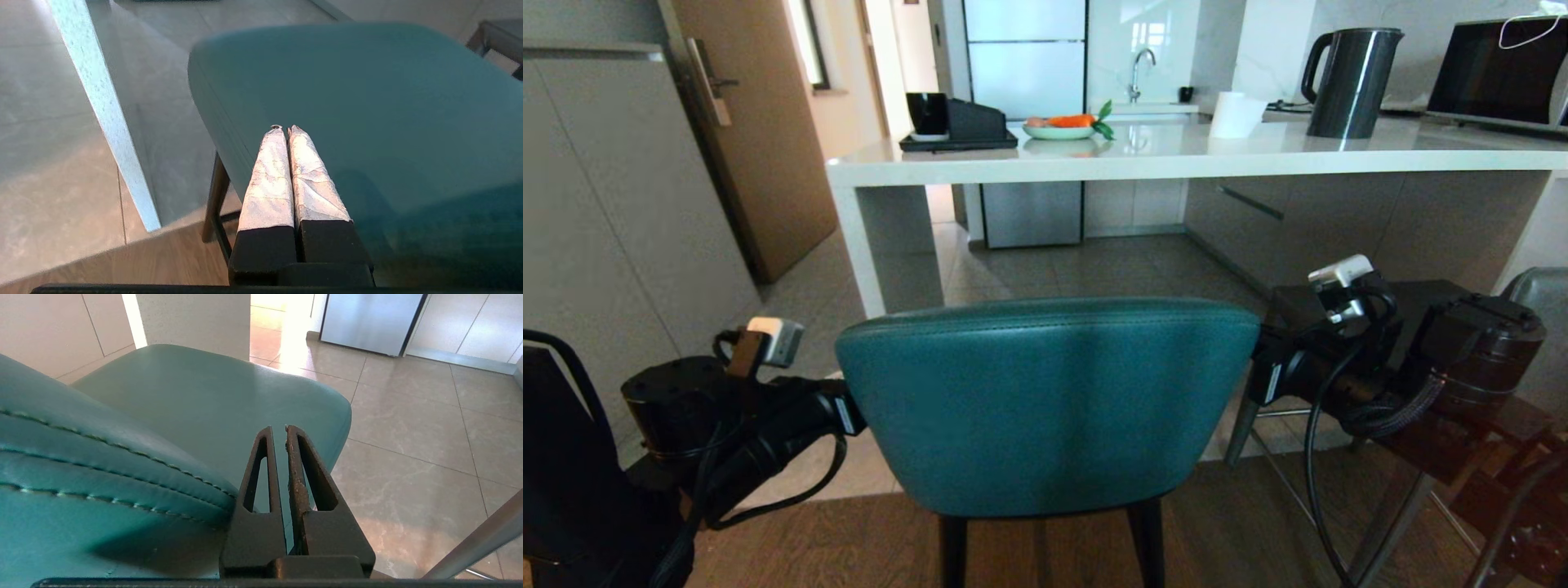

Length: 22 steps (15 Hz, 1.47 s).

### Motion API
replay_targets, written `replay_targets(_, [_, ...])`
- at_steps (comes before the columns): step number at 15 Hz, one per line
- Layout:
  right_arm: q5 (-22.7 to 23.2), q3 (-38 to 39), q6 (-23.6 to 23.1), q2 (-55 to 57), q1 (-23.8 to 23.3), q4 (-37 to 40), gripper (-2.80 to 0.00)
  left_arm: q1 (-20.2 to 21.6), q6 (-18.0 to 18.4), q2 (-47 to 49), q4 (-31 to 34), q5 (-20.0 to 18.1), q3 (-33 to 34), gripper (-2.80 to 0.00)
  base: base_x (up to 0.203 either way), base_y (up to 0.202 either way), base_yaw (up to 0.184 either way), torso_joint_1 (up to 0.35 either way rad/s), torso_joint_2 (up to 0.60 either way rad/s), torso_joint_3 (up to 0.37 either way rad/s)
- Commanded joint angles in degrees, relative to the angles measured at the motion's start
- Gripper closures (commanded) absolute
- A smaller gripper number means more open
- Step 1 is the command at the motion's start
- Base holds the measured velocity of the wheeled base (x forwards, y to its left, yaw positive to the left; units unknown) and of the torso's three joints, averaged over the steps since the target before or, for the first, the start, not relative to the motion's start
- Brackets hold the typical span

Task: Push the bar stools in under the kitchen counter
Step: Push the blue chair back under the dining table

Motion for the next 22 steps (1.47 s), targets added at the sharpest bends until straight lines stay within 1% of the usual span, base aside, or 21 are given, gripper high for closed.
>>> replay_targets(1, [-0.14,0.19,-0.01,-0.32,0.05,-1.29,0.0,0.7,-0.03,-1.49,-0.49,-0.27,2.24,0.0,0.0,0.0,0.0,0.0,0.0,0.0])
replay_targets(3, [-0.86,0.76,-0.1,-0.84,0.05,-1.59,0.0,1.77,0.09,-2.73,-0.49,-0.67,4.24,0.0,0.0,0.0,0.0,0.0,0.0,0.0])
replay_targets(7, [-1.17,1.9,-0.1,-1.17,2.16,-1.59,0.0,-1.76,0.03,-3.67,-0.49,-0.06,3.66,0.0,0.0,0.0,0.0,0.0,0.0,0.0])
replay_targets(9, [-1.22,2.27,-0.1,-0.38,3.31,-1.59,0.0,-2.55,0.03,-2.71,-0.49,0.23,2.73,0.0,0.0,0.0,0.0,0.0,0.0,0.0])
replay_targets(11, [-1.22,1.82,-0.1,0.49,3.31,-1.59,0.0,-3.22,0.03,-1.46,-0.49,1.94,0.98,0.0,0.0,0.0,0.0,0.0,0.0,0.0])
replay_targets(15, [-1.22,-0.34,-0.01,2.4,3.31,-1.59,0.0,-3.85,0.03,-0.72,-0.49,2.4,0.22,0.0,0.0,0.0,0.0,0.0,0.0,0.0])
replay_targets(19, [-1.22,-2.38,-0.01,4.66,3.25,-1.59,0.0,-3.6,0.67,0.86,-0.49,2.4,-1.34,0.0,0.0,0.0,0.0,0.0,0.0,0.0])
replay_targets(22, [-1.22,-3.74,-0.01,6.34,3.13,-1.62,0.0,-3.45,0.7,1.48,-0.49,2.4,-1.16,0.0,0.0,0.0,0.0,0.0,0.0,0.0])
